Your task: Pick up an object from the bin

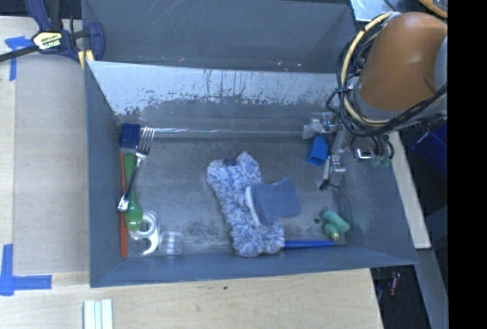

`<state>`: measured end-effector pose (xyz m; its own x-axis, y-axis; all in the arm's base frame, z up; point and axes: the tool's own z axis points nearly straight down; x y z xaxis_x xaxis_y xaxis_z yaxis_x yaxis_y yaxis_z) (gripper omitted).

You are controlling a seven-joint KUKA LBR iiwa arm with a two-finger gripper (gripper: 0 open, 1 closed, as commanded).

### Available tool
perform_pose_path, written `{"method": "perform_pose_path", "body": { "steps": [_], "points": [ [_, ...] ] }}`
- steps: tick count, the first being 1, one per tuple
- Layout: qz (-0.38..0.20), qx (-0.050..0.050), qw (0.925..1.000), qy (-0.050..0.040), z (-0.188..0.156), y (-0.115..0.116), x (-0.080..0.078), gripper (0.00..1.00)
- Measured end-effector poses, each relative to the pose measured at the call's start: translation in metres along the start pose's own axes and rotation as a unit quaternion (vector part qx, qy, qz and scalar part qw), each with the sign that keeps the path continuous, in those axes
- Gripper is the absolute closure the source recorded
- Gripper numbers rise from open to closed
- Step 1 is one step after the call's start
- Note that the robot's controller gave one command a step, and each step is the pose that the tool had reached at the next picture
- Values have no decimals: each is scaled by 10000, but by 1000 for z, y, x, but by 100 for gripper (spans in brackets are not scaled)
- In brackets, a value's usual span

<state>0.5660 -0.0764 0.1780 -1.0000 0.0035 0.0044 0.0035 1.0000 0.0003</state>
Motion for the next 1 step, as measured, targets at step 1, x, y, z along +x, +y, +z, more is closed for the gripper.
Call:
{"method": "perform_pose_path", "body": {
  "steps": [1],
  "points": [
    [-16,5,10000,-43,-5,0,-2,0]
  ]
}}
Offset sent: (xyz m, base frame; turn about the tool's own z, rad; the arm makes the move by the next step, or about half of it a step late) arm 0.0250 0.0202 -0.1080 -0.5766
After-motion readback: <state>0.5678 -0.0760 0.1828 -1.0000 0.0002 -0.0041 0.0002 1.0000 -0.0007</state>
